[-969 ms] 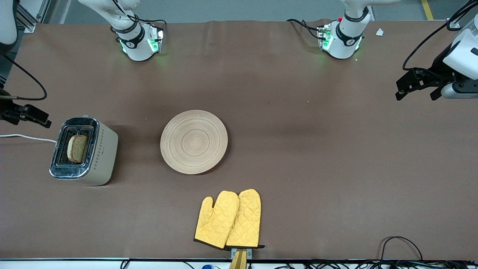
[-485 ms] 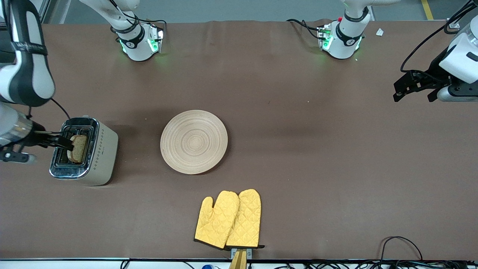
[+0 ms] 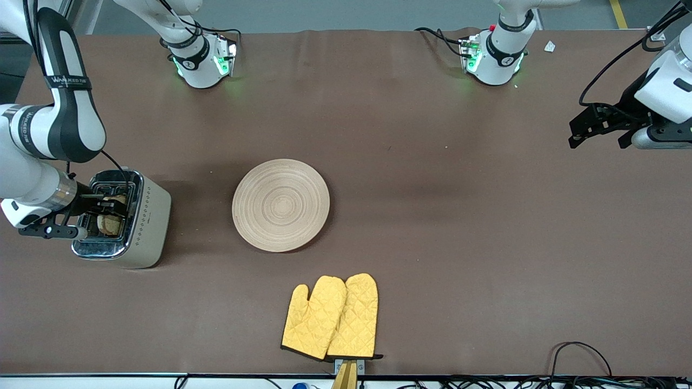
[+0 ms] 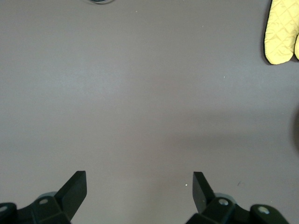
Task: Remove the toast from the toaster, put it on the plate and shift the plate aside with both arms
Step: 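Reach into the silver toaster and grasp the toast slice with the right gripper, then carry the toast onto the wooden plate while the left gripper reaches the plate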
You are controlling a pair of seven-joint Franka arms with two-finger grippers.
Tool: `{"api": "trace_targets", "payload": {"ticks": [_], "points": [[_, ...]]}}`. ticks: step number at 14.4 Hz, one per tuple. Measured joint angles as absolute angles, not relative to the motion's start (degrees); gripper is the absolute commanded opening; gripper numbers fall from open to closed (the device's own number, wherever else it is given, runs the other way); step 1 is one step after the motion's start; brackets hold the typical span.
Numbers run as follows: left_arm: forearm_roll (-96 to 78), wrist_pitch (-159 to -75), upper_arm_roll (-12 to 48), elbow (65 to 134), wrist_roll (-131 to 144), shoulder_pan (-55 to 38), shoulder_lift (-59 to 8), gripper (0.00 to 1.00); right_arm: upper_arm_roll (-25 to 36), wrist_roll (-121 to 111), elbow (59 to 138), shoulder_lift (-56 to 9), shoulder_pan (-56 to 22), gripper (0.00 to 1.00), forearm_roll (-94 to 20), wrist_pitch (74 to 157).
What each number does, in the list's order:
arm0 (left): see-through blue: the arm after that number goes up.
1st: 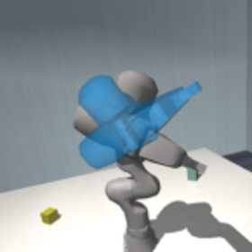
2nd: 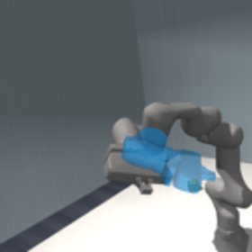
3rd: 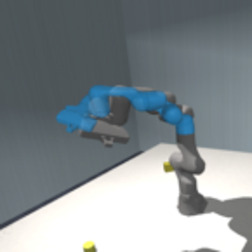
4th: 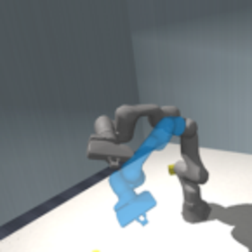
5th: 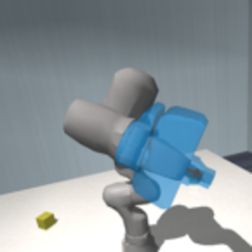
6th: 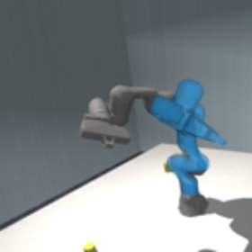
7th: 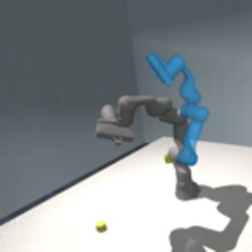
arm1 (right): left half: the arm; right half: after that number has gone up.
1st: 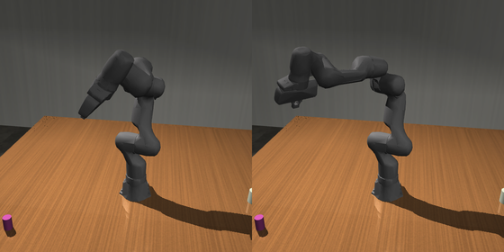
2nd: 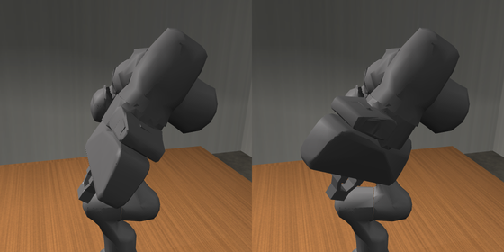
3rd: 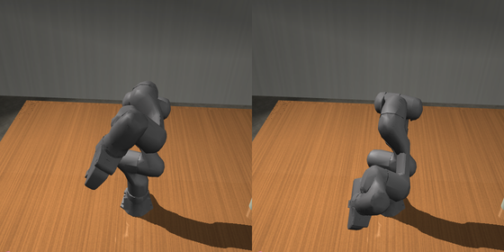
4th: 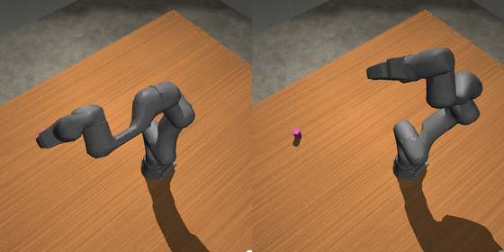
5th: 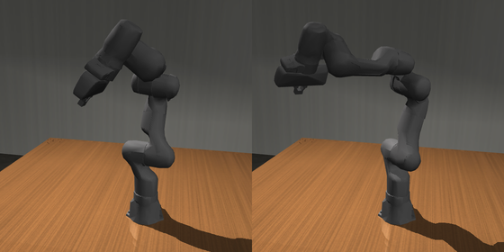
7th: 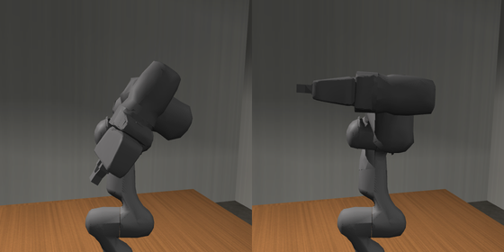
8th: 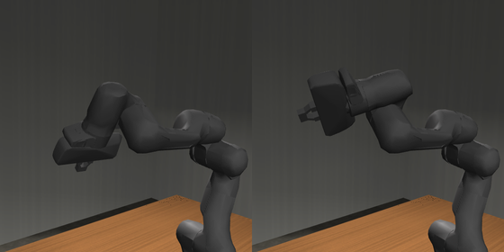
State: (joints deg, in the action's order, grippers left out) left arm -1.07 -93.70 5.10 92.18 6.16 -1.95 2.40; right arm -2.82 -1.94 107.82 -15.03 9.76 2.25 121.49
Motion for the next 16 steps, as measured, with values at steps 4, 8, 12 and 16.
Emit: {"api": "trace_targets", "payload": {"ticks": [4,8,12,16], "points": [[-1.1,-93.7,5.1,92.2,6.2,-2.0,2.4,1.00,-2.6,-3.4,106.3,-15.6,9.9,0.00,2.5,122.3],[-1.1,-93.7,5.1,92.2,6.2,-2.0,2.4,1.00,-2.7,-7.3,94.2,-15.3,9.7,0.00,2.5,111.5],[-1.1,-93.7,5.1,92.2,6.2,-2.0,2.4,1.00,-3.3,-4.5,88.5,-15.1,6.1,0.00,-7.8,103.4],[-1.1,-93.6,5.2,92.2,6.0,-2.2,1.9,1.00,-3.6,-1.3,97.2,-15.8,-2.0,0.00,-15.6,117.2]]}}
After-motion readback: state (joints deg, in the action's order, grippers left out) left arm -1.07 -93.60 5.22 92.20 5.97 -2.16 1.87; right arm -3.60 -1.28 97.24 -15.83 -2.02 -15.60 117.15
